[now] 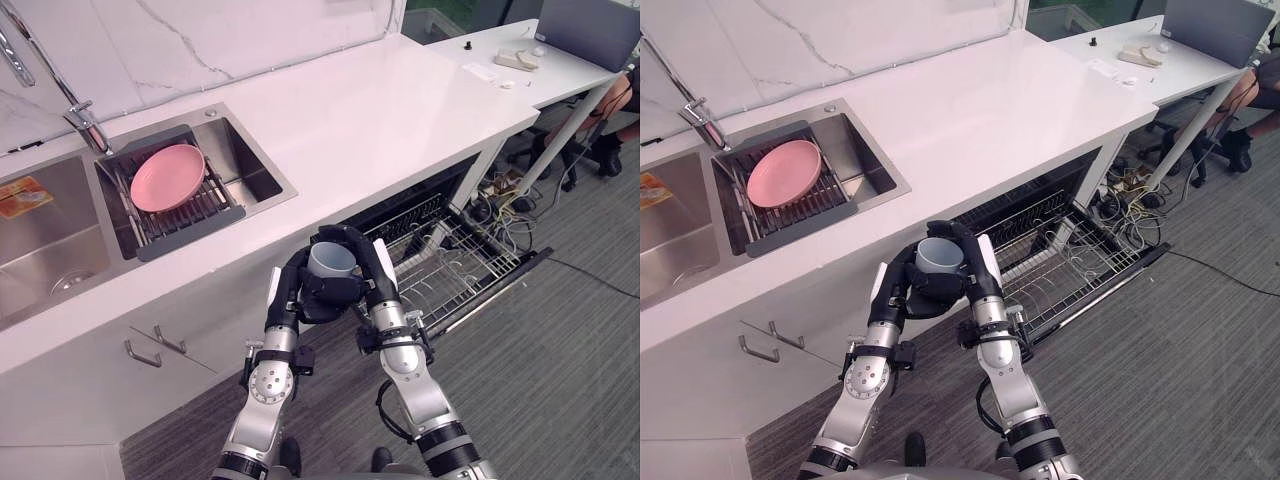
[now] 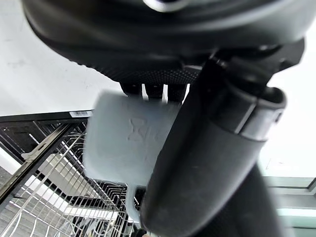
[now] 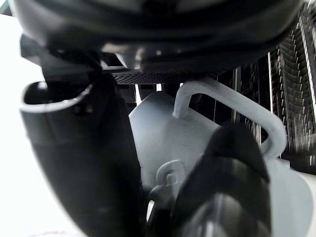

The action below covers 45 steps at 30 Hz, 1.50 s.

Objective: Walk over to the sink, pick up the cup, carry it to the dishwasher, place the cup inside the dishwasher, then close the dishwasher door

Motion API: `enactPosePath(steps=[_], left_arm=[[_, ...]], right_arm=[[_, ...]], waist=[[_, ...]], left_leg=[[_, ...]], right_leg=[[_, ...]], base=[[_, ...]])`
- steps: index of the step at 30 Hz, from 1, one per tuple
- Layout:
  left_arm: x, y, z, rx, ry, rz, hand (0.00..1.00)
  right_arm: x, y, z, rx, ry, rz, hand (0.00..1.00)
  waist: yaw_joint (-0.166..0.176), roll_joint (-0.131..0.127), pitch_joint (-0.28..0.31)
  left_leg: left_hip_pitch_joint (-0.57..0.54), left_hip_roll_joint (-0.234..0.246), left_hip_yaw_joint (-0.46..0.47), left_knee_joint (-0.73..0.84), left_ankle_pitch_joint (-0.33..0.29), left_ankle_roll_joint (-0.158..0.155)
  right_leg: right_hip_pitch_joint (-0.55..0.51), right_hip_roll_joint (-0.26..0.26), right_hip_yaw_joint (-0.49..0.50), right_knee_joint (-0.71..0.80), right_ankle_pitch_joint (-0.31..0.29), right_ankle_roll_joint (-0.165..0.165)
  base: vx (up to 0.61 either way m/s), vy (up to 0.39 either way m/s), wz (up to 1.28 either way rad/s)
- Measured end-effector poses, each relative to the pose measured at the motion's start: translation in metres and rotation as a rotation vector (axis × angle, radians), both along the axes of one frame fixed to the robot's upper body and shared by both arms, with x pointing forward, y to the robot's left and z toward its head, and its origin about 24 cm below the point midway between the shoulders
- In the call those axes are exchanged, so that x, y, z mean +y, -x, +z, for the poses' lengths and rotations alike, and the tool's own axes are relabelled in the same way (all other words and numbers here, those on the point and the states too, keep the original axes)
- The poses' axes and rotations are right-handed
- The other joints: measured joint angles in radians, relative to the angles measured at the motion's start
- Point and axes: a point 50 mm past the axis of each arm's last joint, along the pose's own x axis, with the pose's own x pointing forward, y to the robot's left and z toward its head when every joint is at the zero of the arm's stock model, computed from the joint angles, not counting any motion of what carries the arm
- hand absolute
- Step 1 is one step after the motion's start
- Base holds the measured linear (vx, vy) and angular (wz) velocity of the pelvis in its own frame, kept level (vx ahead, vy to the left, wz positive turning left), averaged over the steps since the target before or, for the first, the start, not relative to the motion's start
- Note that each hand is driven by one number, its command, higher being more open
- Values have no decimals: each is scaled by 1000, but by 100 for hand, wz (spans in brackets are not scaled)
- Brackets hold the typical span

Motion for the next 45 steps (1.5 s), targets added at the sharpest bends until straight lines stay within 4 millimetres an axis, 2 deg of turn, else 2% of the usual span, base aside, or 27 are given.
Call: enactPosePath(steps=[2,3,5,9,10,13,18,22,24,26,28,29,32,33,35,38,45], left_arm=[[21,15,-15,64,-7,102,90],[24,16,-17,72,-8,112,90],[40,27,-26,117,-3,152,90],[33,25,-14,72,57,113,90],[25,22,-2,21,78,73,90],[15,19,10,-32,92,14,90],[15,20,8,-26,95,-13,90],[24,21,-4,24,66,-21,90],[35,21,-12,61,60,4,90],[52,22,-23,107,74,72,90],[65,25,-33,153,94,129,90],[73,29,-41,190,106,167,90],[88,39,-55,256,111,231,90],[93,42,-59,275,99,244,90],[98,45,-66,312,86,258,90],[94,45,-74,345,96,255,90],[85,43,-80,371,115,242,90]], right_arm=[[-51,0,-2,1,-28,-283,30],[-56,0,-3,2,-24,-308,30],[-83,5,-5,7,-31,-401,30],[-88,12,-10,38,-124,-377,30],[-84,15,-15,62,-159,-352,30],[-75,16,-20,92,-181,-294,30],[-79,16,-35,166,-180,-244,30],[-102,13,-57,298,-78,-248,30],[-108,0,-53,299,-45,-246,30],[-119,-21,-33,251,24,-249,30],[-129,-36,-18,227,99,-262,30],[-136,-43,-13,234,142,-279,30],[-148,-52,-6,254,190,-329,30],[-152,-59,2,239,199,-354,90],[-154,-70,16,224,208,-370,90],[-153,-82,29,208,196,-390,90],[-148,-92,39,186,97,-386,90]], waist=[[2,1,1],[2,1,1],[-1,3,2],[-1,4,2],[0,6,1],[0,13,-3],[4,16,-5],[12,16,8],[15,18,46],[40,25,104],[51,38,140],[71,42,160],[98,49,201],[100,49,218],[104,49,239],[114,50,252],[124,53,267]], left_leg=[[6,0,2,0,-3,-2],[7,0,3,0,-3,-3],[13,1,17,0,-6,-6],[16,5,31,4,-7,-9],[16,9,32,7,-7,-9],[17,13,39,11,-7,-9],[7,18,41,11,-4,-6],[-77,10,2,54,0,-6],[-111,10,-24,92,-4,-12],[-179,12,-52,144,-5,-13],[-229,13,-72,176,-4,-12],[-244,13,-75,180,0,-7],[-269,12,-90,177,14,-2],[-283,12,-95,172,24,-2],[-298,11,-96,167,36,0],[-306,11,-95,150,51,-1],[-300,15,-94,119,73,-8]], right_leg=[[4,0,1,0,-1,1],[4,0,2,0,-1,1],[4,0,16,-2,-1,1],[6,3,34,-9,-1,1],[7,6,38,-9,-1,0],[7,11,48,-9,-1,0],[-6,18,52,-4,0,-3],[-49,12,13,-1,7,-7],[-51,11,-16,3,9,-9],[-91,13,-42,27,11,-12],[-127,12,-60,49,12,-13],[-145,11,-61,62,11,-14],[-173,6,-77,85,9,-16],[-191,4,-82,97,8,-17],[-216,1,-81,115,7,-18],[-239,-1,-78,128,6,-19],[-254,2,-76,140,1,-27]], base=[[0,0,0],[6,2,-9],[9,3,-18],[-20,-10,-12],[-45,-25,-3],[-58,-22,-8],[-53,-15,-2],[-23,0,31],[-62,-14,48],[-128,-13,36],[-163,0,29],[-167,8,19],[-110,8,17],[-95,5,15],[-73,11,5],[-54,9,-1],[0,0,0]])
